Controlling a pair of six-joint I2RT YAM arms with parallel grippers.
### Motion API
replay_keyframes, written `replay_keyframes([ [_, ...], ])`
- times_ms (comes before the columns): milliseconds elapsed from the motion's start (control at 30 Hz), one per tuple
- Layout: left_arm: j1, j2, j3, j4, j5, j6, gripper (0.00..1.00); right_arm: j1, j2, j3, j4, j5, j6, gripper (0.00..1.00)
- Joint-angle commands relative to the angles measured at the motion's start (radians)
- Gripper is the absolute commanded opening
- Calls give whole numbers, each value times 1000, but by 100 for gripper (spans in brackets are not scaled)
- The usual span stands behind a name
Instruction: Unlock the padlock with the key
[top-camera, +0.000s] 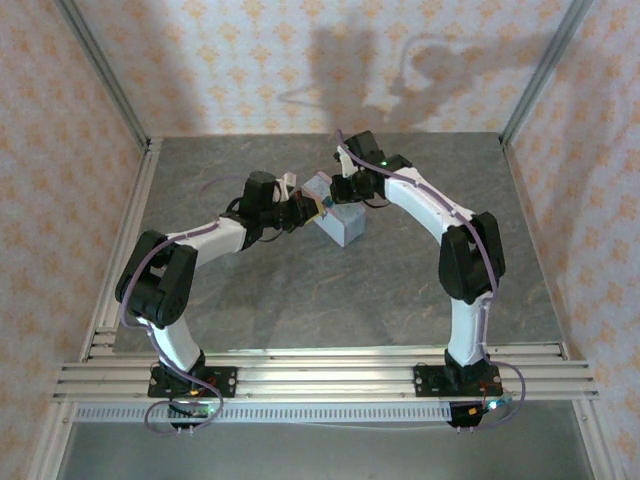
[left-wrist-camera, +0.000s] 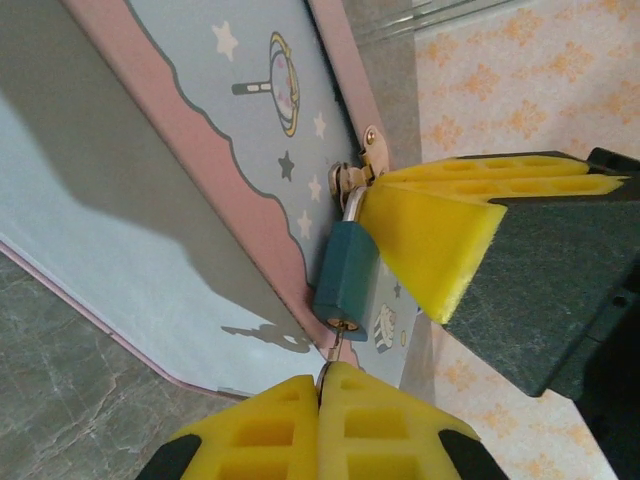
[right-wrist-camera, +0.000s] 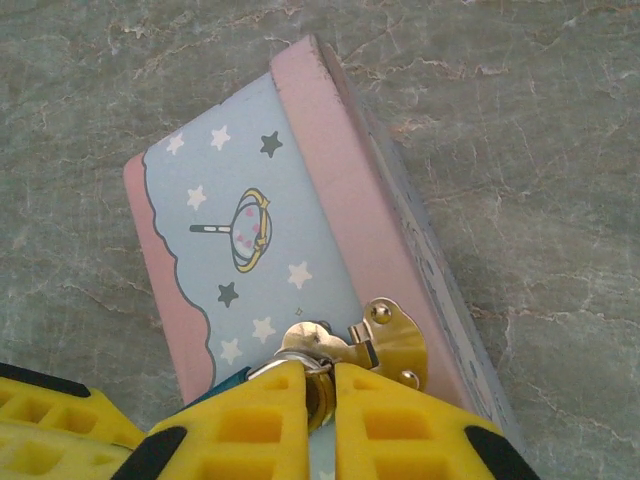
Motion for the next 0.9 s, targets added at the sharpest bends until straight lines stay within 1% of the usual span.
replay_keyframes([
  [0, 7, 8, -8, 135, -36, -55, 0, 19, 51, -103, -101, -50, -3, 11],
  [100, 6, 20, -3, 158, -38, -71, 0, 22, 51, -133, -92, -67, -5, 10],
  [233, 3, 35, 19, 131, -40, -71, 0, 35, 47, -156, -88, -93, -36, 9],
  [400, -8, 55, 45, 122, -50, -86, 0, 57, 38, -169, -96, -133, -86, 4],
  [533, -13, 68, 48, 140, -66, -93, 0, 81, 7, -202, -89, -152, -123, 1],
  [633, -11, 57, 7, 169, -80, -73, 0, 88, -36, -239, -69, -158, -128, 1],
  [767, 8, 26, -111, 262, -90, -86, 0, 87, -100, -270, -47, -154, -131, 2],
  [867, 17, 4, -179, 296, -89, -83, 0, 102, -129, -272, -38, -145, -133, 2],
])
